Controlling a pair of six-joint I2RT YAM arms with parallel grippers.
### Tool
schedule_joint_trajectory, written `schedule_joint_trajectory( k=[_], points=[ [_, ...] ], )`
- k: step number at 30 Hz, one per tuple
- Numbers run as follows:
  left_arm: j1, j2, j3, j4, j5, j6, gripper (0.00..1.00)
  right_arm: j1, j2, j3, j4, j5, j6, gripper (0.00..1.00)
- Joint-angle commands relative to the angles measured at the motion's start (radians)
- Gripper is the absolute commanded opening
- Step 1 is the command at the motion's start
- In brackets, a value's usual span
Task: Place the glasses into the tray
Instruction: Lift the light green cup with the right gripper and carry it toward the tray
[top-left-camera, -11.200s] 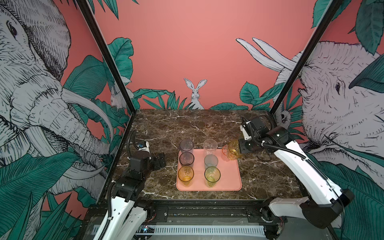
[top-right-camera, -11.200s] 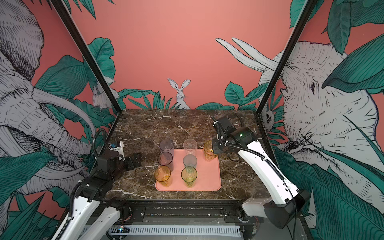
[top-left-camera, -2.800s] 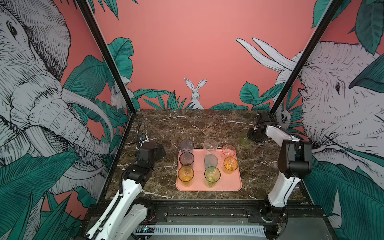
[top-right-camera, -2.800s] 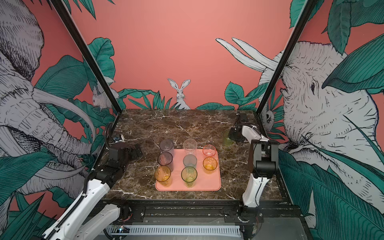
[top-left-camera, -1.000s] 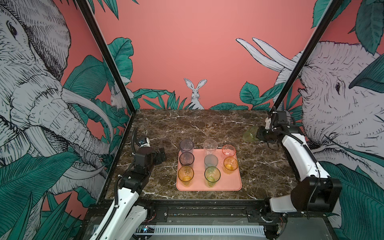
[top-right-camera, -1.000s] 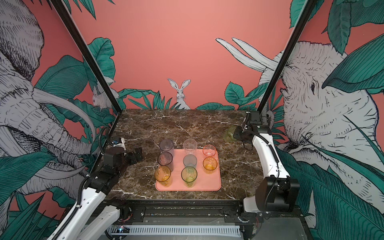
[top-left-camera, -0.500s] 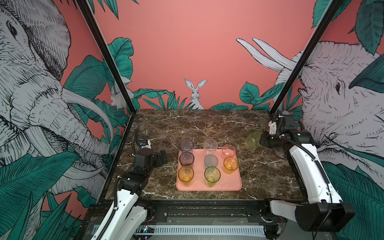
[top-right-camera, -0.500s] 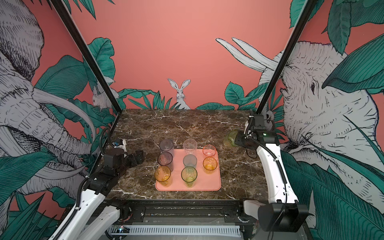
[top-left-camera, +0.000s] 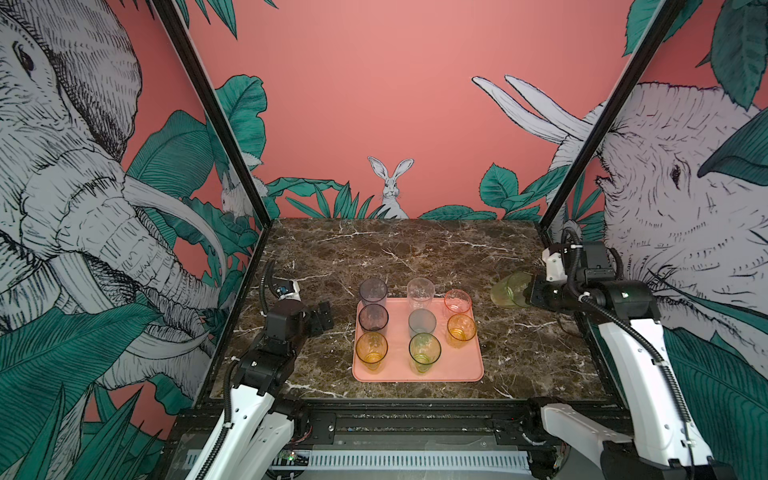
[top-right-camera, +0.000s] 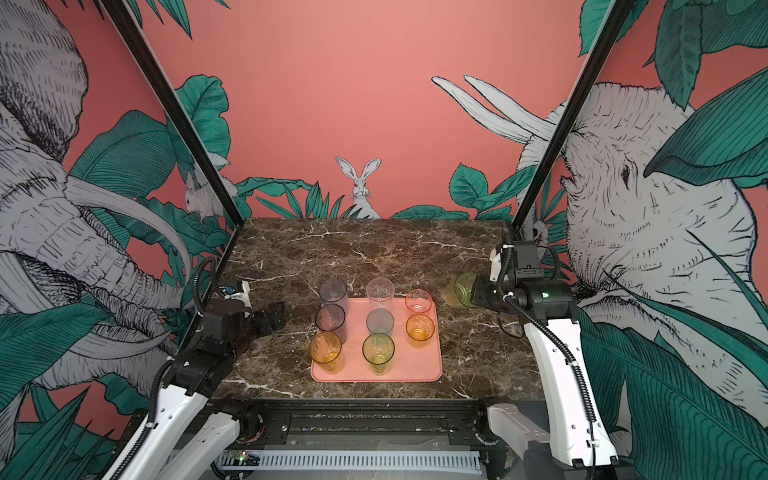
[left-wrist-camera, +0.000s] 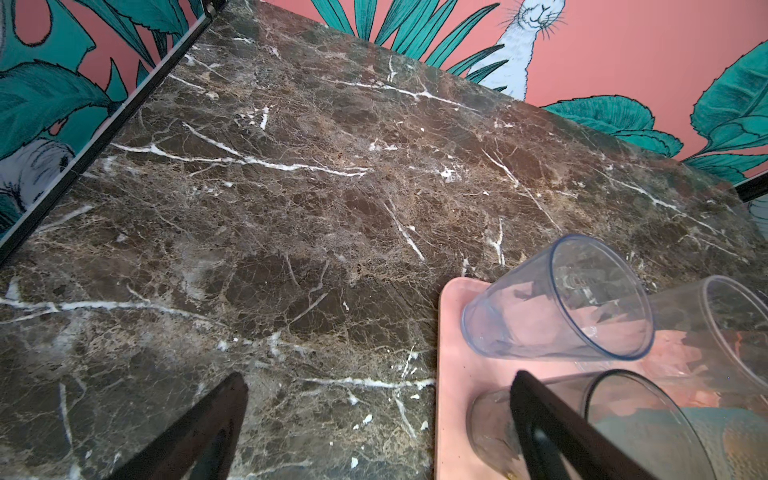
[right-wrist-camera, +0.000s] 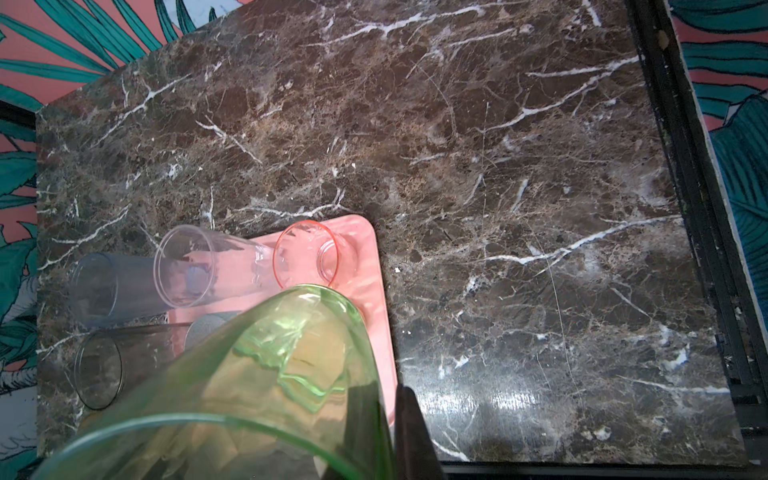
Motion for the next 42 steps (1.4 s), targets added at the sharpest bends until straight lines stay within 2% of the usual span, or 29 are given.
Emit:
schedule_joint_trajectory(
  k=[1,10,20,32,42],
  points=[
    [0.005,-0.019,-0.014,-0.032,0.007,-0.015,0.99,0.021,-0.034,0.025,-0.055,0.024,0.009,0.00],
    [0.005,-0.025,-0.015,-0.035,0.011,-0.017,0.99,0.074,-0.109,-0.013,-0.129,0.074,0.020,0.00],
    [0.006,0.009,-0.007,-0.017,0.024,-0.030,0.99,0.104,-0.175,-0.075,-0.166,0.072,0.042,0.00],
    [0.005,0.035,-0.019,0.009,0.045,-0.049,0.99,0.141,-0.237,-0.309,-0.070,0.043,0.094,0.00],
    [0.005,0.050,-0.025,0.021,0.057,-0.065,0.99,0.175,-0.257,-0.487,0.010,0.067,0.138,0.00]
  ],
)
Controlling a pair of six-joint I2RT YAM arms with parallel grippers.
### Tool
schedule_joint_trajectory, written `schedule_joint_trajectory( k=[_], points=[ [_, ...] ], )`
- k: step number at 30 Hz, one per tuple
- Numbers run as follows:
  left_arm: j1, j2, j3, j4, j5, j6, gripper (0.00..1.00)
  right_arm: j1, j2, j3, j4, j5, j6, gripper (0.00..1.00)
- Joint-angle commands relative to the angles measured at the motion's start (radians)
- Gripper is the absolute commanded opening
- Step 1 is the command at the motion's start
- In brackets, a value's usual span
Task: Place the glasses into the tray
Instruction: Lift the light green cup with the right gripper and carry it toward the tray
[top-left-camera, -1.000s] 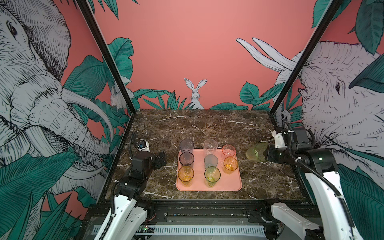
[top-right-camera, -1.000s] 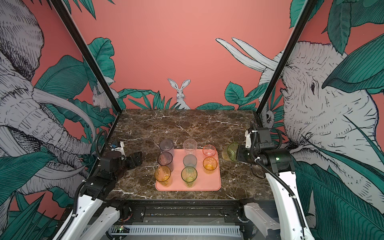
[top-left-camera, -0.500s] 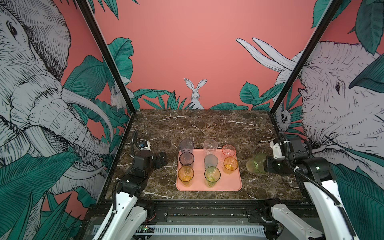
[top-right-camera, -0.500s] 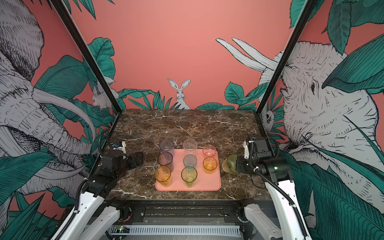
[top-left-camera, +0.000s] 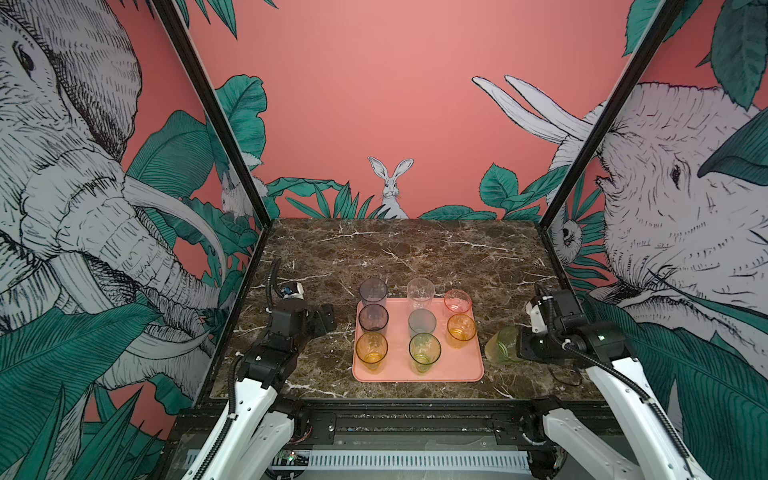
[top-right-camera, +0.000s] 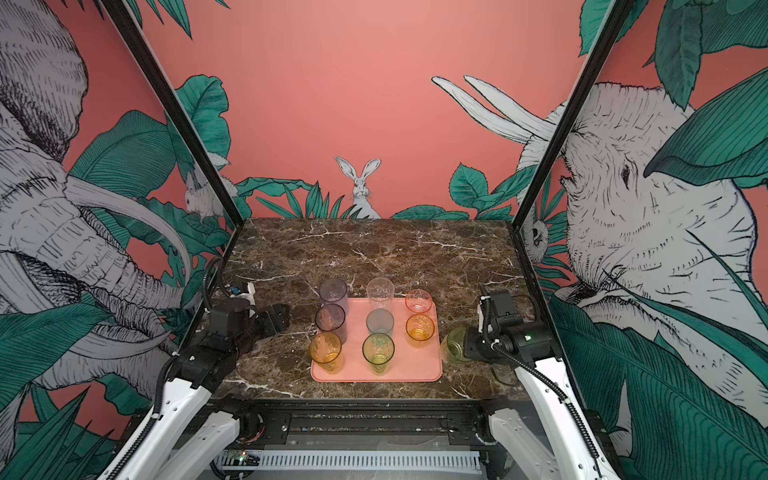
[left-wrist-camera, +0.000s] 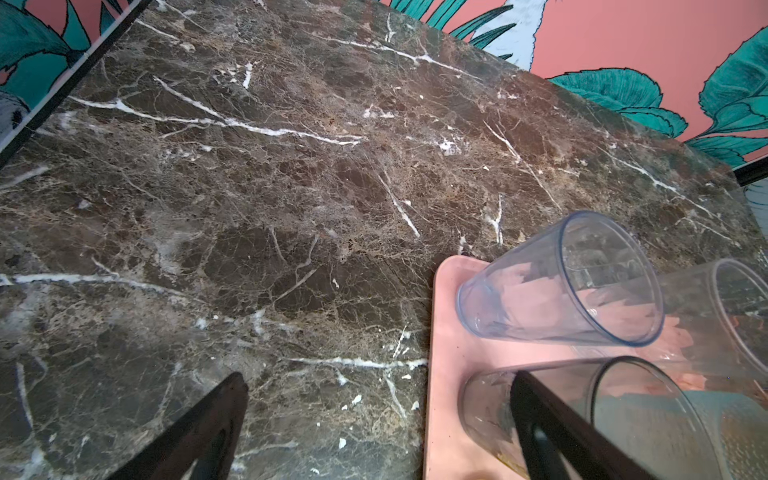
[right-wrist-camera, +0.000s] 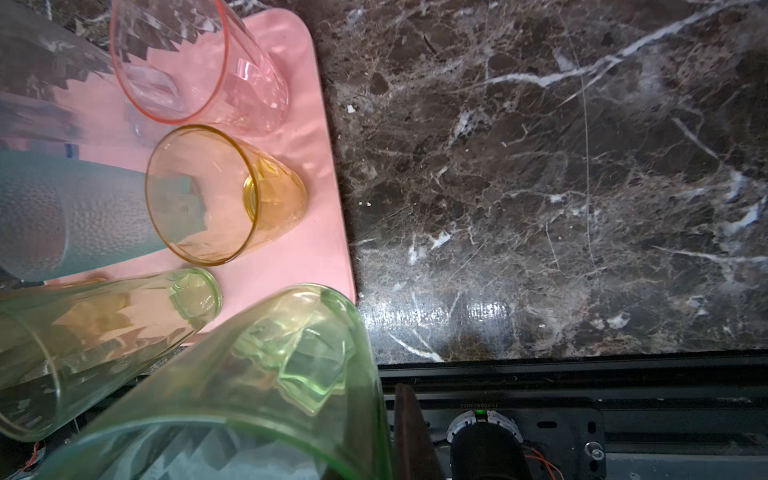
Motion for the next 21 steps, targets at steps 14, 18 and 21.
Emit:
schedule_joint_trajectory(
  k=[14,18,21],
  points=[
    [0.005,0.004,-0.027,0.035,0.017,-0.027,0.99,0.127,0.021,-0.096,0.143,0.041,0.134,0.00],
    [0.005,0.005,-0.024,0.035,0.019,-0.026,0.99,0.203,0.054,-0.109,0.182,0.074,0.171,0.00],
    [0.005,0.008,-0.027,0.041,0.020,-0.029,0.99,0.262,0.089,-0.129,0.239,0.078,0.189,0.00]
  ],
)
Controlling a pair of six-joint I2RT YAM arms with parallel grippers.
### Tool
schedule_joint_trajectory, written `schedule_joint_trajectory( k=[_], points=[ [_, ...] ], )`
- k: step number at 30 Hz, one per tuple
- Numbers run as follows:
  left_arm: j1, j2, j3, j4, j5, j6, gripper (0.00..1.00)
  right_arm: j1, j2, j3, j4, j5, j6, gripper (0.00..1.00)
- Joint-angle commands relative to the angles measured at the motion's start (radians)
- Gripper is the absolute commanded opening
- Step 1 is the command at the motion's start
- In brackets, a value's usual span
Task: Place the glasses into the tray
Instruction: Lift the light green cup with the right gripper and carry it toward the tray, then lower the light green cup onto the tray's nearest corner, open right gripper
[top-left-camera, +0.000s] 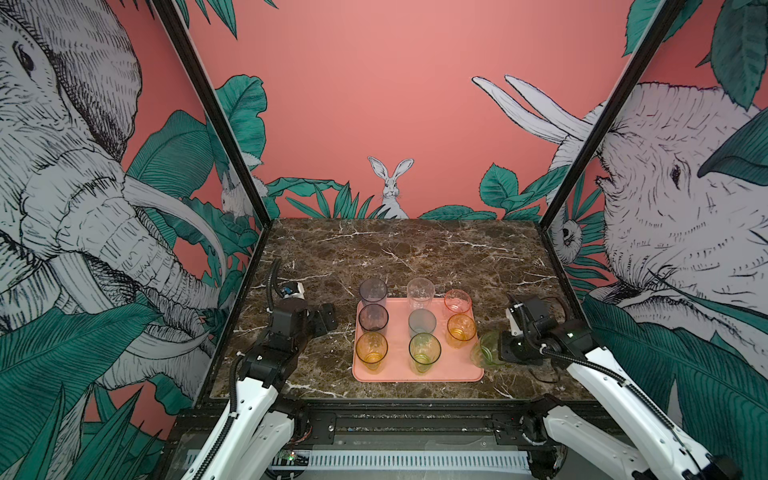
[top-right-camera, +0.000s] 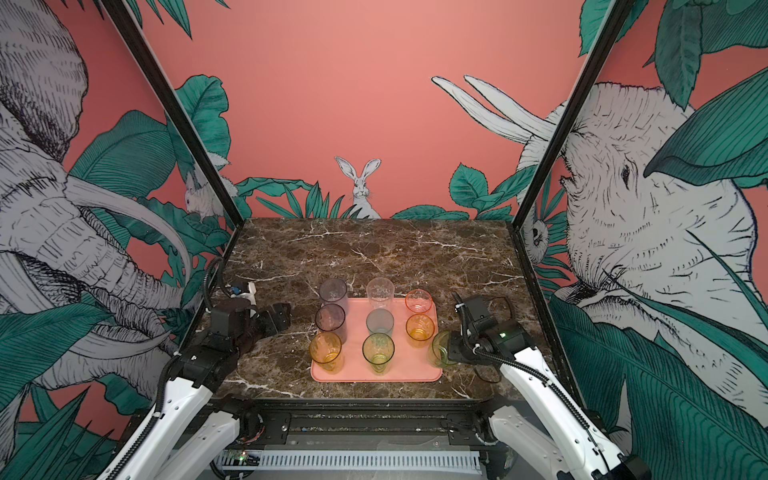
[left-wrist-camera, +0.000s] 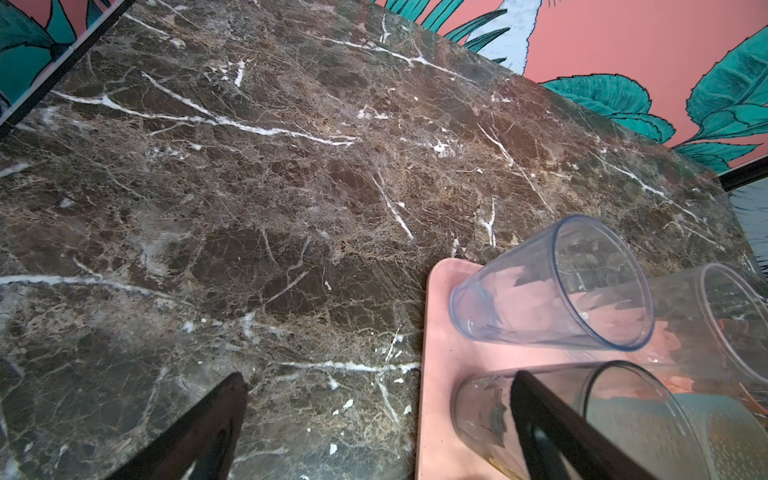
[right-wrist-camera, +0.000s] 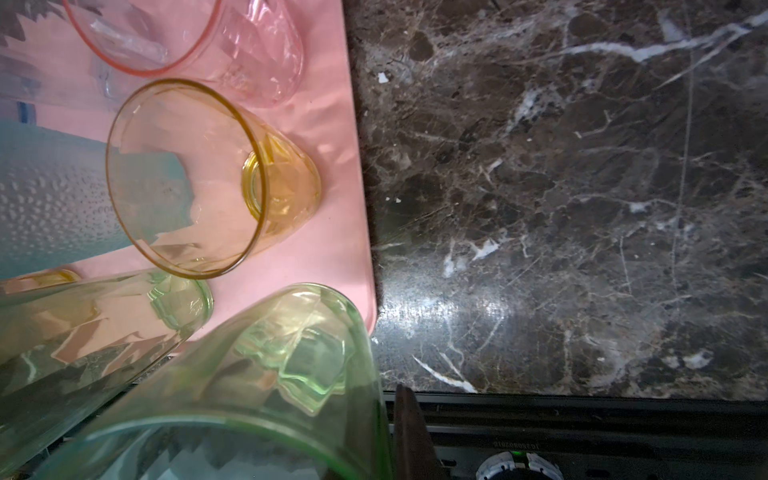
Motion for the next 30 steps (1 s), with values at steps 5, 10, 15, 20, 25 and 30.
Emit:
schedule_joint_trajectory(
  k=[5,10,15,20,25,30],
  points=[
    [0.005,0.011,-0.016,0.020,0.012,-0.020,0.99,0.147,0.097,-0.006,0.112,0.080,0.059,0.00],
    [0.005,0.009,-0.018,0.016,0.010,-0.019,0.99,0.214,0.146,0.000,0.127,0.144,0.084,0.00],
    [0.005,0.005,-0.027,0.014,0.006,-0.018,0.99,0.262,0.186,-0.010,0.152,0.189,0.107,0.00],
    [0.005,0.001,-0.030,0.012,0.008,-0.021,0.99,0.281,0.220,-0.023,0.185,0.190,0.120,0.00],
    [0.006,-0.007,-0.036,0.009,0.008,-0.022,0.99,0.297,0.253,-0.031,0.203,0.190,0.127,0.00],
    [0.006,-0.014,-0.042,0.006,0.009,-0.026,0.99,0.307,0.268,-0.043,0.208,0.201,0.133,0.00]
  ],
)
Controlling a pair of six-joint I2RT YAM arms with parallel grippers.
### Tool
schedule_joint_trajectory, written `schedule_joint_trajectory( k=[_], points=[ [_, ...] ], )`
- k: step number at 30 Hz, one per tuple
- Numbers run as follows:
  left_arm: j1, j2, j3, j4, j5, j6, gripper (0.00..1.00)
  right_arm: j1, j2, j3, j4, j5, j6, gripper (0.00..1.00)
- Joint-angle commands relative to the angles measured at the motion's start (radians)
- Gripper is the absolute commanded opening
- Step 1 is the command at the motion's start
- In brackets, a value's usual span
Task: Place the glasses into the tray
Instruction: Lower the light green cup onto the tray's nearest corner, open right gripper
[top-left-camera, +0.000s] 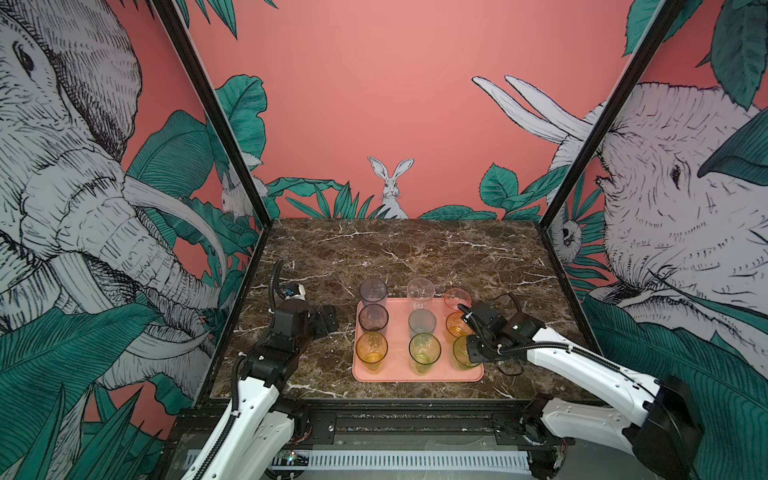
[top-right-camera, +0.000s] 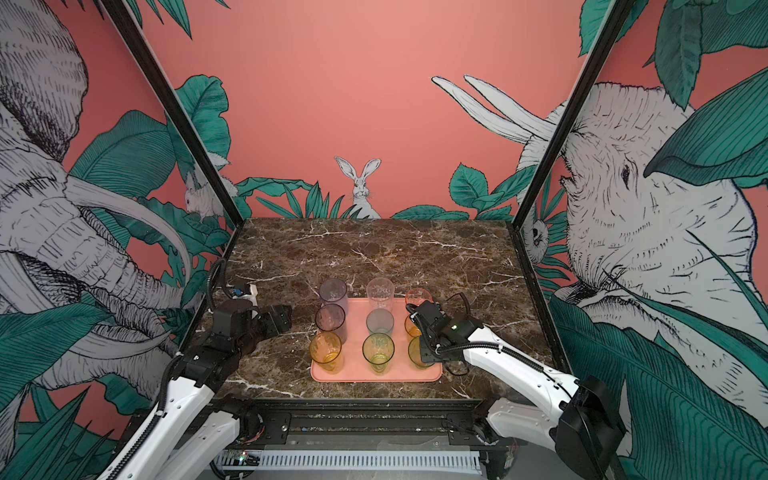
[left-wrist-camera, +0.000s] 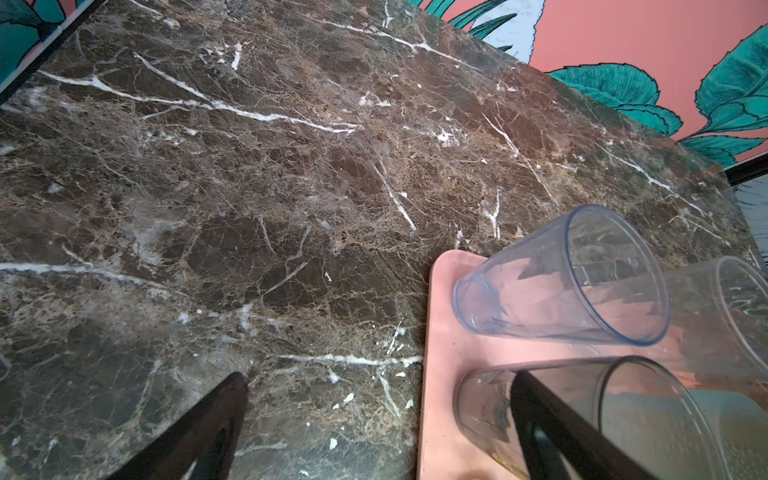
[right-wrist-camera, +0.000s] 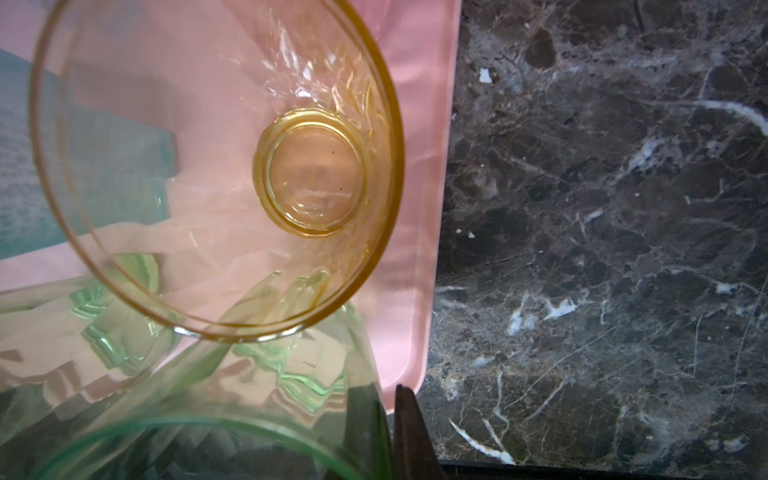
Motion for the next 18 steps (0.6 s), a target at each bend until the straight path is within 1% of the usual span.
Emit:
schedule_joint_trajectory(
  k=[1,18],
  points=[
    [0.005,-0.013,-0.020,-0.001,0.002,-0.018,0.99,0.010,-0.001,-0.017,0.017,0.029,0.032,0.00],
    [0.005,-0.040,-0.026,-0.024,-0.010,-0.016,0.99,0.015,0.028,-0.063,0.061,0.007,0.060,0.00]
  ],
)
